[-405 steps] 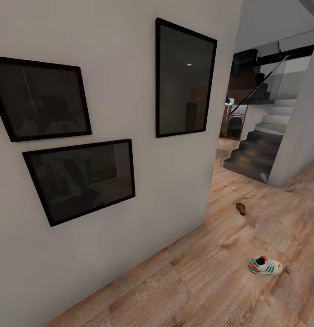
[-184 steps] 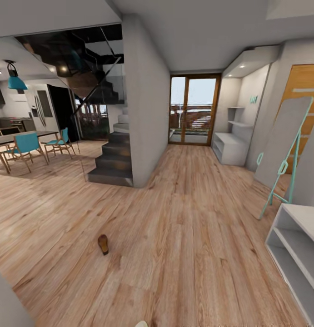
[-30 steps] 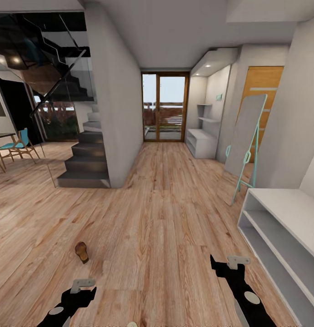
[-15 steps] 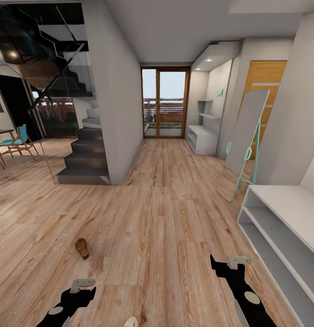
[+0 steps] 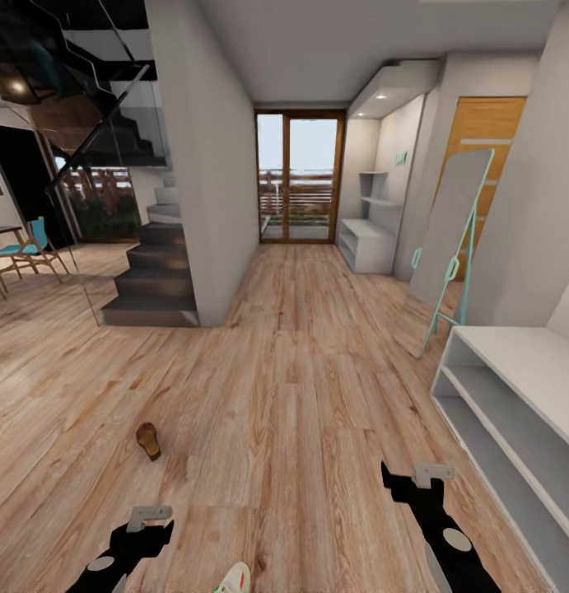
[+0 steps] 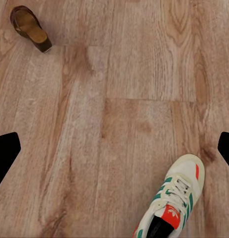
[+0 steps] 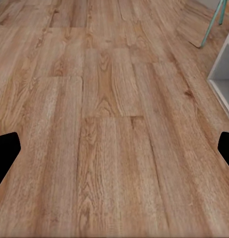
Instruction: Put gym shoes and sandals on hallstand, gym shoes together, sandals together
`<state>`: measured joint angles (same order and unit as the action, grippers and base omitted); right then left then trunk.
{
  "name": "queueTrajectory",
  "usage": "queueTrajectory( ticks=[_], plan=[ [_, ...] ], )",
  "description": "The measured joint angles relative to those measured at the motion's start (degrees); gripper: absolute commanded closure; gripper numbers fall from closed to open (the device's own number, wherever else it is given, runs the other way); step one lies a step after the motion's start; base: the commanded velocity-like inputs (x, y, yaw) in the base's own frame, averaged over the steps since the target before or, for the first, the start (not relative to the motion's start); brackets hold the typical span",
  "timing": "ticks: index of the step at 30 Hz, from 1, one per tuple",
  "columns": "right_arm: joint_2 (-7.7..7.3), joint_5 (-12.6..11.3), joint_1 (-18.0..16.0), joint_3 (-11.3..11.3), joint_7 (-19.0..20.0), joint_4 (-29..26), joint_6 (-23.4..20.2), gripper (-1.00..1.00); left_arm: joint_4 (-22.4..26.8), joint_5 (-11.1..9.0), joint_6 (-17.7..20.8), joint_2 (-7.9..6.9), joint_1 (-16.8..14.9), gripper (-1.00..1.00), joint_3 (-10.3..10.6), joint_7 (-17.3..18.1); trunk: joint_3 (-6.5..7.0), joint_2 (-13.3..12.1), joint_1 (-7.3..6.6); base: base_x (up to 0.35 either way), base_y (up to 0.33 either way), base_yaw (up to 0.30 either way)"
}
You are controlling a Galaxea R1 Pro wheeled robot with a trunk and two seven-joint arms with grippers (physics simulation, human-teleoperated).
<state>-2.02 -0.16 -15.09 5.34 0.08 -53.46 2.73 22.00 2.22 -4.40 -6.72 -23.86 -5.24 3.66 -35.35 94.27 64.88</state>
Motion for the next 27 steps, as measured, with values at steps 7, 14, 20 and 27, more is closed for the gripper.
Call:
queueTrajectory(
  ticks=[7,14,20,27],
  plan=[
    [0.00,0.00,0.00,-0.07,0.00,0.01,0.05,-1.00,-0.02,0.02,0.00,0.00,0.00,-1.00,-0.01,0.00,-1.73,2.81,1.54,0.000,0.000,0.000],
    [0.00,0.00,0.00,-0.08,0.00,0.00,0.08,-1.00,-0.06,0.05,0.00,0.00,0.00,-1.00,-0.01,0.00,-3.07,5.62,3.08,0.000,0.000,0.000],
    [0.00,0.00,0.00,-0.09,0.00,-0.01,0.09,-1.00,-0.07,0.07,0.00,0.00,0.00,-1.00,-0.01,0.00,-4.15,8.02,4.39,0.000,0.000,0.000],
    [0.00,0.00,0.00,-0.09,0.00,-0.01,0.09,-1.00,-0.07,0.08,0.00,0.00,0.00,-1.00,-0.01,0.00,-5.41,10.83,5.93,0.000,0.000,0.000]
  ],
)
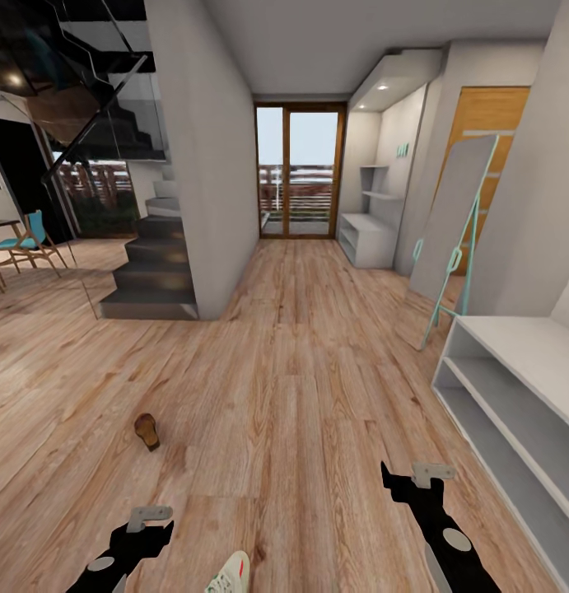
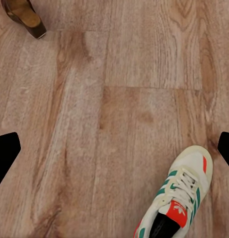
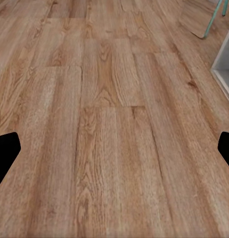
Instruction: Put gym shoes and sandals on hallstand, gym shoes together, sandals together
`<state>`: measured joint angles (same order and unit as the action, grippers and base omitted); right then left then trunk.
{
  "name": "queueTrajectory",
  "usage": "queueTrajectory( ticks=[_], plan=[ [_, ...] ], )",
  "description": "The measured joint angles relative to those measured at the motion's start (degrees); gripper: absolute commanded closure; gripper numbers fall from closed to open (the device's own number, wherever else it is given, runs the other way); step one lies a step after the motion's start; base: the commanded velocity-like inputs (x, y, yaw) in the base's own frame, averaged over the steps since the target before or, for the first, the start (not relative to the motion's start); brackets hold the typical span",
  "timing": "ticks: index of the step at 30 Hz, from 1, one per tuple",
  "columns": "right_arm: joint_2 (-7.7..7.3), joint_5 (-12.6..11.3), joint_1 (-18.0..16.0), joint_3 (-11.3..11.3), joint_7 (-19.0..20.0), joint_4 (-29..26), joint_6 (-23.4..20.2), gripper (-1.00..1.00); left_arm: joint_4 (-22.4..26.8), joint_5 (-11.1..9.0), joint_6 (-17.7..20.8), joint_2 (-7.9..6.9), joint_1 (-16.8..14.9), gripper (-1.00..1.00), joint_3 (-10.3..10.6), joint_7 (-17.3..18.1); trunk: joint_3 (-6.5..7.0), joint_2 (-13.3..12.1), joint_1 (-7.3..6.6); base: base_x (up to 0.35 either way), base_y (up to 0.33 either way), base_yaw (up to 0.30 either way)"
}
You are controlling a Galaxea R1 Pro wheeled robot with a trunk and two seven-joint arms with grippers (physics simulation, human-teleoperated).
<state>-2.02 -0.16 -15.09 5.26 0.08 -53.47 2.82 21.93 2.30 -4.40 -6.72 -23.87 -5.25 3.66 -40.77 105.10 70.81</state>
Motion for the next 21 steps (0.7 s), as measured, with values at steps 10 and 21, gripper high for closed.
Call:
queueTrajectory(
  ticks=[10,21],
  plan=[
    [0.00,0.00,0.00,0.00,0.00,0.00,0.00,-1.00,0.00,0.00,0.00,0.00,0.00,-1.00,0.01,0.00,-1.80,4.01,2.20,0.000,0.000,0.000],
    [0.00,0.00,0.00,0.00,0.00,0.00,0.00,-1.00,0.00,0.00,0.00,0.00,0.00,-1.00,0.06,0.00,-3.77,8.42,4.61,0.000,0.000,0.000]
  ],
)
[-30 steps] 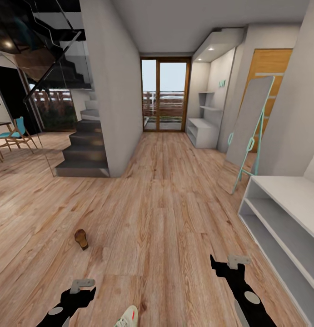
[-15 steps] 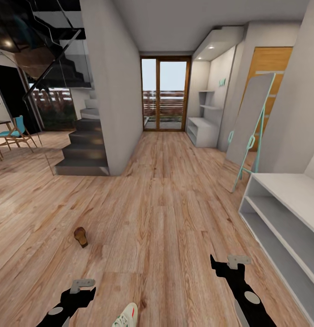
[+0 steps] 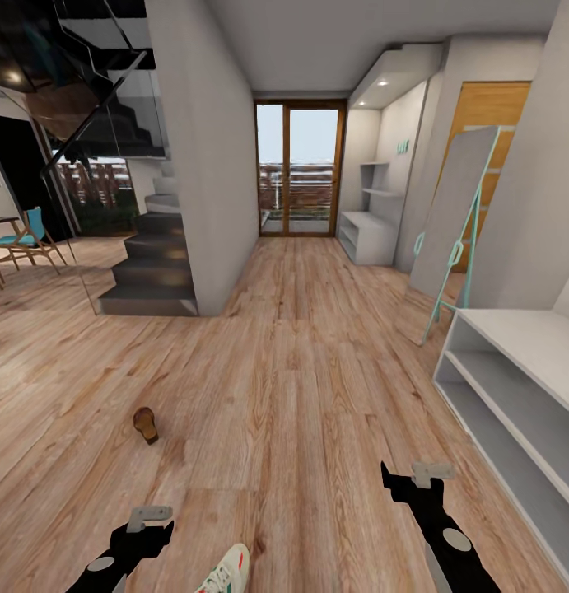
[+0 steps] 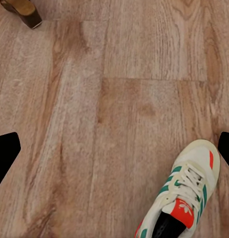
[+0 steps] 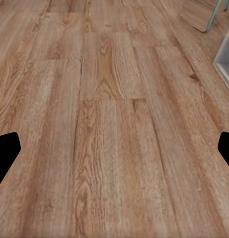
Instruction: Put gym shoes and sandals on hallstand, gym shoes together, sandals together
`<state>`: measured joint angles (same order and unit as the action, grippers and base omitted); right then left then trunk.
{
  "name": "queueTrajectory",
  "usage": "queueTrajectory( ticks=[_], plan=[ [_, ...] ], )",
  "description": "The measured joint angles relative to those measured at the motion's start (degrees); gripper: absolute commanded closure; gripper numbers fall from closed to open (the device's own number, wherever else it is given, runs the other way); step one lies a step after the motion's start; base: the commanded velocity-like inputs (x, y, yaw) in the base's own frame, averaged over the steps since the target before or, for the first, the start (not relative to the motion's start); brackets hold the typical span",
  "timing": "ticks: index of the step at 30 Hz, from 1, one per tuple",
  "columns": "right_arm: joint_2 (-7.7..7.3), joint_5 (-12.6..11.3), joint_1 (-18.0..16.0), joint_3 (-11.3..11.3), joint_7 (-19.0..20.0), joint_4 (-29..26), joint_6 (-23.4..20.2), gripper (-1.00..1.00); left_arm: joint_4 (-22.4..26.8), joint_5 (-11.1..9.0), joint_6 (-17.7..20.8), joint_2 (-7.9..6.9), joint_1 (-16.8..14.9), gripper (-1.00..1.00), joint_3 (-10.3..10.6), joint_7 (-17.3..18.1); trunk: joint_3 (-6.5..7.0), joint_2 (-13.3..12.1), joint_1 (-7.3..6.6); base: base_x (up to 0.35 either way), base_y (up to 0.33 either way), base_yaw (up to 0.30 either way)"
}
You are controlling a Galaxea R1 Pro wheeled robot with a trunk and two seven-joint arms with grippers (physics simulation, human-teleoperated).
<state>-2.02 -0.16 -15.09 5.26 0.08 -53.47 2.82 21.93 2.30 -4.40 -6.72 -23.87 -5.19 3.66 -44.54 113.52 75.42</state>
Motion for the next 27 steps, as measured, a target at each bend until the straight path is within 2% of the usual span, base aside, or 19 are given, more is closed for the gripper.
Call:
queueTrajectory(
  ticks=[12,27],
  plan=[
    [0.00,0.00,0.00,0.00,0.00,0.00,0.00,-1.00,0.00,0.00,0.00,0.00,0.00,-1.00,0.03,0.00,-2.35,4.81,2.64,0.000,0.000,0.000],
    [0.00,0.00,0.00,0.05,0.00,0.00,0.00,-1.00,0.00,0.00,0.00,0.00,0.00,-1.00,0.03,0.00,-6.11,10.83,5.93,0.000,0.000,0.000]
  ],
)
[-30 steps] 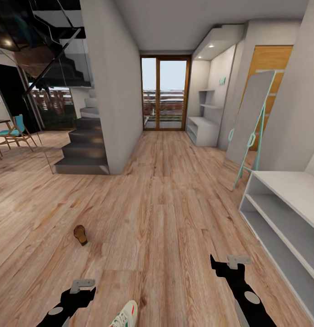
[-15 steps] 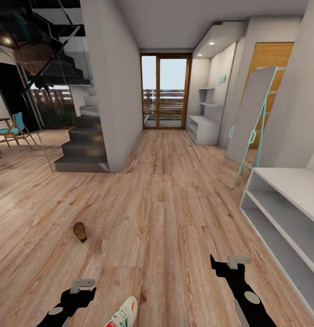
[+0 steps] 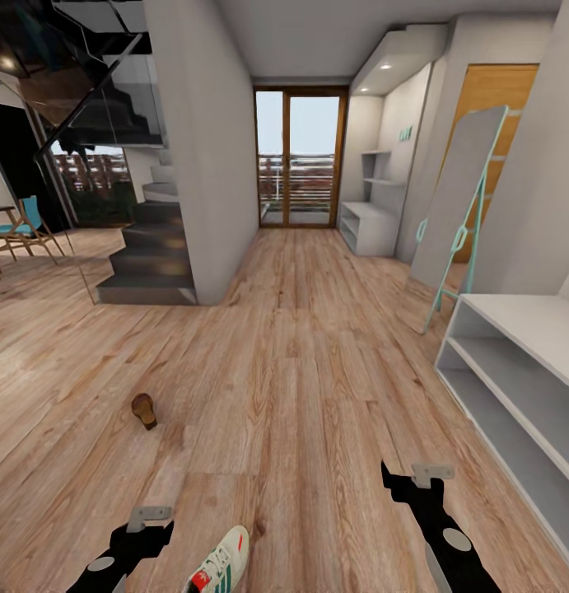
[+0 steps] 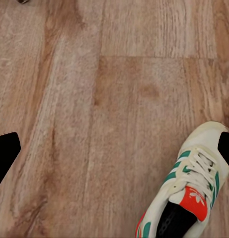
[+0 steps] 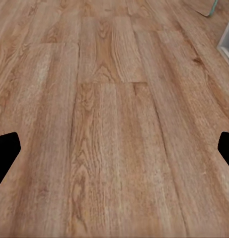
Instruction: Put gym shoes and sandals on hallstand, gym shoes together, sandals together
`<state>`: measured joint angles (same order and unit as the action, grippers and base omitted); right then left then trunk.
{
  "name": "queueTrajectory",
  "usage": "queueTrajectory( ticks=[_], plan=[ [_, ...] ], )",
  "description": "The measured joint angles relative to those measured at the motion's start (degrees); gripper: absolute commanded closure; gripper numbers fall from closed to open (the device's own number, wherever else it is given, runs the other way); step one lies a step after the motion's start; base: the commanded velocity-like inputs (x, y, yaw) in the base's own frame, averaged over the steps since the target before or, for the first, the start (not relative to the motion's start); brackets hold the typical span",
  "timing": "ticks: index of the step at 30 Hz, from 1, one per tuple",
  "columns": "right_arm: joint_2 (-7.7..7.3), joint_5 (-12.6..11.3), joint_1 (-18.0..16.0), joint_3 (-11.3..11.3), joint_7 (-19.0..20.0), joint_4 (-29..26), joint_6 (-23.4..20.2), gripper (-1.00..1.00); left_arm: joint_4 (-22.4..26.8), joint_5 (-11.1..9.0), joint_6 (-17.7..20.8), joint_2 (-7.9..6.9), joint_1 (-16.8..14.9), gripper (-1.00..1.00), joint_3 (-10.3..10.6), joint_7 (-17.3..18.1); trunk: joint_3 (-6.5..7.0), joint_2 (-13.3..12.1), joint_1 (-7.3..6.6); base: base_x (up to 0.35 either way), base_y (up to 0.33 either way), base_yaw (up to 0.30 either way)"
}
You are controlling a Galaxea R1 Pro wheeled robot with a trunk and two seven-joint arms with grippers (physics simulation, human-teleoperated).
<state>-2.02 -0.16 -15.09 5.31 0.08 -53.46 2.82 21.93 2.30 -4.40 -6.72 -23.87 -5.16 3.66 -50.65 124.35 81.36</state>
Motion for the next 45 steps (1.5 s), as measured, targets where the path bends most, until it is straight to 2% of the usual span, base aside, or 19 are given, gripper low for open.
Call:
queueTrajectory(
  ticks=[8,14,15,19,21,22,23,26,33,41,45],
  plan=[
    [-0.10,0.00,0.00,0.03,0.00,0.00,-0.07,-1.00,-0.03,0.00,0.00,0.06,0.00,-1.00,0.04,0.02,-2.15,3.21,1.76,0.000,0.000,0.000],
    [-0.23,0.00,0.00,0.03,0.00,0.00,-0.08,-1.00,-0.12,0.00,-0.15,0.01,0.12,-1.00,2.64,0.15,-3.77,5.62,3.08,0.000,0.000,-0.012],
    [-0.26,0.00,0.00,0.03,0.00,0.00,-0.08,-1.00,-0.36,0.00,-0.21,-0.51,0.18,-1.00,7.31,0.52,-4.04,6.02,3.30,0.000,0.000,-0.080],
    [-0.26,0.00,0.00,0.03,0.00,0.00,-0.03,-1.00,-0.77,-0.01,-0.27,-1.33,0.17,-1.00,11.50,1.50,-5.08,7.62,4.17,0.000,0.000,-0.074],
    [-0.26,0.00,0.00,0.03,0.00,0.00,-0.02,-1.00,-0.85,-0.01,-0.28,-1.71,0.17,-1.00,12.56,2.67,-5.52,8.42,4.61,0.000,0.000,-0.037],
    [-0.26,0.00,0.00,0.03,0.00,0.00,-0.01,-1.00,-0.87,0.01,-0.29,-1.86,0.17,-1.00,12.94,3.41,-5.72,8.83,4.83,0.000,0.000,-0.017],
    [-0.26,0.00,0.00,0.01,0.00,0.00,0.00,-1.00,-1.01,0.07,-0.28,-2.19,0.17,-1.00,13.72,5.94,-5.74,8.84,4.84,0.000,0.000,-0.011],
    [-0.27,0.00,0.00,-0.03,0.00,0.00,0.00,-1.00,-1.15,0.12,-0.26,-2.77,0.17,-1.00,14.23,9.04,-5.76,8.84,4.84,0.000,0.000,-0.007],
    [-0.27,0.00,0.00,-0.05,0.00,0.00,0.00,-1.00,-1.23,0.14,-0.24,-4.57,0.14,-1.00,14.52,11.94,-5.78,8.84,4.84,0.000,0.000,-0.002],
    [-0.24,0.00,0.00,-0.05,0.00,0.00,0.00,-1.00,-1.24,0.15,-0.24,-5.10,0.09,-1.00,14.96,12.81,-5.79,8.84,4.84,0.000,0.000,0.000],
    [-0.22,0.00,0.00,-0.05,0.00,0.00,0.00,-1.00,-1.24,0.16,-0.24,-5.14,0.09,-1.00,15.63,12.86,-6.56,10.43,5.71,0.000,0.000,0.000]
  ],
)
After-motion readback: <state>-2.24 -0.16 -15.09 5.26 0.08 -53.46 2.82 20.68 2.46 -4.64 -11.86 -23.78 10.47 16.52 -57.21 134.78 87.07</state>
